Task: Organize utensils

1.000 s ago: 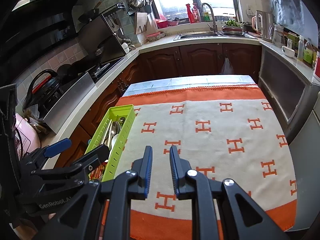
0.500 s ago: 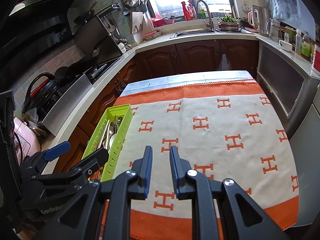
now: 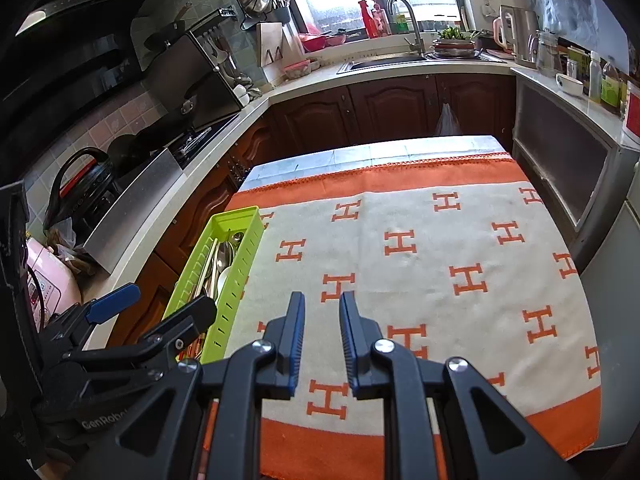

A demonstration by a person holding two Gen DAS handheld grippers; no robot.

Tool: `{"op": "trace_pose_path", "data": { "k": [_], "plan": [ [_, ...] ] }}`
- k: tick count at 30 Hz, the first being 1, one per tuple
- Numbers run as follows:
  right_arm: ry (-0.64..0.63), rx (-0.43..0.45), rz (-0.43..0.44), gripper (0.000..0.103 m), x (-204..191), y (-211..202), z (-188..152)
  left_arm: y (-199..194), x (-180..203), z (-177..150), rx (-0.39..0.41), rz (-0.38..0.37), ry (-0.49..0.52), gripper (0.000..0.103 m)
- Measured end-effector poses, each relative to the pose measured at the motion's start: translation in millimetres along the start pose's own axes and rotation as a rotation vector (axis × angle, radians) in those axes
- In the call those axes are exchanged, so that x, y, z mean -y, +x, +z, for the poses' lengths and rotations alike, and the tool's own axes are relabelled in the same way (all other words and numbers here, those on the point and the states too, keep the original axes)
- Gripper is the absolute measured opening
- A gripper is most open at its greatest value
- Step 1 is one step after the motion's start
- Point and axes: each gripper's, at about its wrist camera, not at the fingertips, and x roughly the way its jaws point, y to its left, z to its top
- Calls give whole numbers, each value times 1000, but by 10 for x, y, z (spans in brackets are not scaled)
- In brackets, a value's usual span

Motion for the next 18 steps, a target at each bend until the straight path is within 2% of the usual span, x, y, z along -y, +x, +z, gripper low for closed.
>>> {"op": "trace_pose_path", "data": {
  "k": [18],
  "plan": [
    [3, 0, 1, 18, 19, 10, -1, -4, -1, -13, -2, 0, 0, 102]
  ]
}}
